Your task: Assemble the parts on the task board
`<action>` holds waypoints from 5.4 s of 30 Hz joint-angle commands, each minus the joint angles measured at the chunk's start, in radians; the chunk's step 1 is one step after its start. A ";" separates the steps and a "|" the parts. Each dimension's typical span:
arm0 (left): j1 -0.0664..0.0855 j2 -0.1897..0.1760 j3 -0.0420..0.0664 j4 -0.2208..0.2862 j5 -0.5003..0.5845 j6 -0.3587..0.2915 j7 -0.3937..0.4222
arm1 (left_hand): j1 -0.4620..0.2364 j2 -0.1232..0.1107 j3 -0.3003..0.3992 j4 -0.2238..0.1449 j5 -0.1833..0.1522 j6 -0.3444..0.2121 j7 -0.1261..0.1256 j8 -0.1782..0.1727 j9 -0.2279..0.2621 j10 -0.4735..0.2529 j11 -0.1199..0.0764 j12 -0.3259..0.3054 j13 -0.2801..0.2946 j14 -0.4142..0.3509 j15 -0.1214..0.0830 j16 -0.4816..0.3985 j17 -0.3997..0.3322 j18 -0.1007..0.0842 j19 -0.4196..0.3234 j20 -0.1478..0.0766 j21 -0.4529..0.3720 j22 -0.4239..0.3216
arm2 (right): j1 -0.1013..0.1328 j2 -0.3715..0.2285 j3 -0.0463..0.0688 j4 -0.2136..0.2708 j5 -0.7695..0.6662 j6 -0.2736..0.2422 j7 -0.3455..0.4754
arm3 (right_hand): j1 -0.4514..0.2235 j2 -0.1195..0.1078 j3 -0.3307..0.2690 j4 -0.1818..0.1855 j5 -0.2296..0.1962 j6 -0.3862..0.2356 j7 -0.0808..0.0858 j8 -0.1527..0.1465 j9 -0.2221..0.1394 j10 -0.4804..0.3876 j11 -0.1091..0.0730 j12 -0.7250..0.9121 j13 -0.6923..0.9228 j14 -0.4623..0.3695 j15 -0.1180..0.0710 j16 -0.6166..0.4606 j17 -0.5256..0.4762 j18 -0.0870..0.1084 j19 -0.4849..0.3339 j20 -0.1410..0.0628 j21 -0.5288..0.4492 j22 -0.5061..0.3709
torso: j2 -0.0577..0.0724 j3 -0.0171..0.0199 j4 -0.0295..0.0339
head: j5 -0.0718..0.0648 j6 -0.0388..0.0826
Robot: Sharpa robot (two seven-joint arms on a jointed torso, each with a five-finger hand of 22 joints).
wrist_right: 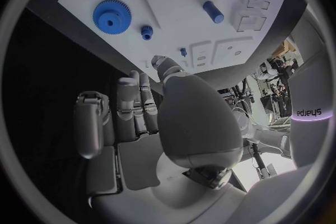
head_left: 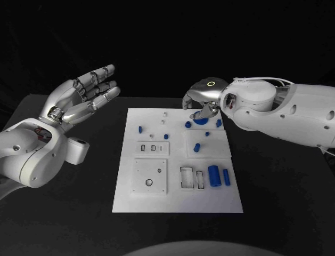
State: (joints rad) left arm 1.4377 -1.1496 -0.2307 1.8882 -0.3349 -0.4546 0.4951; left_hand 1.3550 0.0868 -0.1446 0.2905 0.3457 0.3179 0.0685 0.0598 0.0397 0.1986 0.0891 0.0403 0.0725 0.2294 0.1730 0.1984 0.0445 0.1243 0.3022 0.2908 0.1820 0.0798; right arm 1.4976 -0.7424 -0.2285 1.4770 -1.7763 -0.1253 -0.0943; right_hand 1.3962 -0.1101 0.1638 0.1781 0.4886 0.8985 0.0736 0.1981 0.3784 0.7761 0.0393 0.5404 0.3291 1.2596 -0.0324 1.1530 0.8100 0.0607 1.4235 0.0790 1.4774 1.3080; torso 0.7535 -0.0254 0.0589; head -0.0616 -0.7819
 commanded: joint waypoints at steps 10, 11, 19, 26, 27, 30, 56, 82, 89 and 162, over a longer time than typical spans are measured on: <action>0.002 0.006 0.000 -0.001 -0.002 0.031 -0.035 | 0.037 0.013 -0.014 0.000 0.058 0.009 -0.008 -0.002 0.001 -0.012 0.005 -0.008 -0.003 -0.004 0.010 0.007 0.000 -0.016 -0.011 0.001 -0.002 -0.005 | -0.037 0.017 0.001 -0.029 -0.024 0.094 -0.002 | -0.011 -0.037 0.054 -0.020 0.022 -0.025 -0.021 -0.003 0.067 -0.023 0.009 0.000 0.057 -0.037 0.009 -0.024 -0.029 -0.009 -0.027 0.012 -0.013 0.079 | -0.011 -0.0016 -0.0011 | 0.006 -0.029; 0.002 0.006 0.000 -0.002 -0.002 0.031 -0.035 | 0.037 0.014 -0.015 0.000 0.059 0.008 -0.008 -0.002 0.001 -0.013 0.004 -0.008 -0.003 -0.004 0.011 0.007 0.000 -0.016 -0.011 0.001 -0.002 -0.005 | -0.039 0.018 0.001 -0.031 -0.024 0.092 0.000 | -0.012 -0.037 0.056 -0.022 0.029 -0.027 -0.026 0.000 0.076 -0.024 0.009 0.002 0.063 -0.037 0.009 -0.022 -0.026 -0.010 -0.026 0.013 -0.013 0.080 | -0.012 -0.0018 -0.0015 | 0.006 -0.030; 0.002 0.001 0.000 -0.003 -0.002 0.035 -0.036 | 0.042 0.017 -0.019 0.000 0.075 0.010 -0.007 -0.003 0.001 -0.016 0.002 -0.008 -0.004 -0.001 0.012 0.011 0.000 -0.017 -0.008 0.001 0.000 -0.005 | -0.065 0.035 0.001 -0.060 -0.024 0.036 0.017 | -0.036 -0.042 0.103 -0.049 0.097 -0.093 -0.087 0.016 0.194 -0.041 0.017 0.043 0.156 -0.037 0.014 0.000 -0.003 -0.009 -0.028 0.017 -0.015 0.088 | -0.017 -0.0024 -0.0006 | 0.009 -0.038; 0.002 -0.006 0.000 -0.004 -0.001 0.040 -0.042 | 0.043 0.018 -0.021 0.001 0.080 0.012 -0.003 -0.003 0.001 -0.018 0.000 -0.009 -0.004 -0.003 0.013 0.011 0.000 -0.017 -0.010 0.001 0.000 -0.006 | -0.077 0.052 0.001 -0.085 -0.023 0.001 0.026 | -0.044 -0.042 0.127 -0.054 0.109 -0.103 -0.120 0.011 0.213 -0.048 0.019 0.041 0.172 -0.039 0.015 0.003 -0.003 -0.009 -0.026 0.017 -0.015 0.092 | -0.022 -0.0041 0.0012 | 0.008 -0.044; 0.002 -0.006 0.000 -0.005 -0.001 0.041 -0.043 | 0.044 0.019 -0.021 0.001 0.081 0.012 -0.003 -0.003 0.001 -0.018 -0.001 -0.009 -0.004 -0.003 0.013 0.011 0.000 -0.017 -0.010 0.001 0.000 -0.006 | -0.078 0.054 0.001 -0.088 -0.023 -0.004 0.027 | -0.045 -0.042 0.131 -0.054 0.109 -0.102 -0.124 0.009 0.214 -0.054 0.020 0.037 0.173 -0.044 0.015 -0.002 -0.012 -0.008 -0.030 0.017 -0.017 0.089 | -0.022 -0.0043 0.0012 | 0.008 -0.044; 0.002 -0.005 0.000 -0.006 -0.001 0.043 -0.046 | 0.044 0.019 -0.021 0.001 0.082 0.012 -0.001 -0.003 0.001 -0.019 -0.002 -0.009 -0.005 -0.004 0.013 0.011 0.000 -0.017 -0.010 0.001 0.000 -0.006 | -0.080 0.059 0.001 -0.096 -0.023 -0.015 0.030 | -0.049 -0.043 0.148 -0.057 0.107 -0.093 -0.131 0.006 0.217 -0.075 0.023 0.018 0.172 -0.059 0.016 -0.016 -0.034 -0.005 -0.039 0.017 -0.025 0.081 | -0.024 -0.0058 0.0000 | 0.008 -0.047; 0.000 0.001 -0.001 -0.017 -0.001 0.060 -0.057 | 0.053 0.026 -0.025 0.000 0.096 0.021 0.010 -0.003 0.002 -0.025 -0.008 -0.010 -0.006 0.005 0.018 0.021 0.002 -0.016 0.000 0.001 0.007 -0.004 | -0.122 0.103 0.002 -0.180 -0.014 -0.057 0.056 | -0.078 -0.047 0.173 -0.071 0.086 -0.053 -0.095 -0.005 0.229 -0.056 0.027 0.006 0.189 -0.051 0.019 -0.014 -0.037 -0.008 -0.027 0.018 -0.024 0.095 | -0.031 -0.0062 0.0008 | 0.007 -0.046; 0.000 -0.017 -0.001 -0.002 -0.001 0.055 -0.075 | 0.076 0.028 -0.026 -0.003 0.108 0.033 0.026 -0.002 0.003 -0.034 -0.016 -0.011 -0.008 0.011 0.024 0.028 0.002 -0.014 0.008 0.000 0.013 -0.004 | -0.137 0.123 0.003 -0.232 0.002 -0.036 0.089 | -0.077 -0.041 0.190 -0.085 0.102 -0.052 -0.083 -0.017 0.235 -0.070 0.026 -0.014 0.192 -0.051 0.020 -0.013 -0.037 -0.008 -0.028 0.019 -0.027 0.097 | -0.037 -0.0075 0.0003 | 0.006 -0.060; 0.000 -0.017 -0.001 -0.001 -0.001 0.055 -0.078 | 0.079 0.029 -0.026 -0.003 0.109 0.033 0.027 -0.002 0.003 -0.033 -0.015 -0.011 -0.008 0.012 0.024 0.029 0.002 -0.013 0.009 0.000 0.014 -0.004 | -0.143 0.131 0.003 -0.246 0.005 -0.035 0.096 | -0.077 -0.037 0.192 -0.092 0.099 -0.034 -0.079 -0.007 0.247 -0.059 0.024 -0.013 0.196 -0.050 0.019 -0.012 -0.035 -0.008 -0.025 0.019 -0.026 0.100 | -0.037 -0.0084 0.0001 | 0.012 -0.055; -0.001 -0.012 -0.001 -0.009 -0.001 0.082 -0.121 | 0.103 0.031 -0.029 -0.002 0.118 0.058 0.039 0.004 0.006 -0.024 -0.009 -0.008 -0.004 0.034 0.038 0.048 0.004 -0.011 0.015 0.000 0.019 -0.004 | -0.113 0.171 0.014 -0.265 0.062 -0.023 0.102 | -0.048 0.016 0.207 -0.158 0.050 0.066 -0.005 0.036 0.366 0.116 -0.022 -0.019 0.217 -0.041 -0.014 -0.029 -0.060 -0.014 -0.004 0.010 -0.022 0.132 | -0.044 -0.0096 0.0023 | 0.035 -0.049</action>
State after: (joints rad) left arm 1.4364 -1.1635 -0.2323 1.8765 -0.3342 -0.3847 0.3731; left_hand 1.4473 0.1212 -0.1691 0.2876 0.4588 0.3664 0.1068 0.0600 0.0439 0.1719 0.0765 0.0345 0.0670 0.2599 0.2107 0.2439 0.0477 0.1246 0.3092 0.2906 0.1977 0.0753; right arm 1.3835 -0.5748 -0.2145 1.2142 -1.7405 -0.1745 0.0128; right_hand 1.3466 -0.1014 0.3721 0.0259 0.5416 0.9520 0.0663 0.2304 0.7425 0.8725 0.0302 0.5249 0.5460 1.2111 -0.0452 1.1297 0.7491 0.0613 1.4135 0.0890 1.4542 1.3081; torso 0.7080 -0.0357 0.0593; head -0.0297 -0.8314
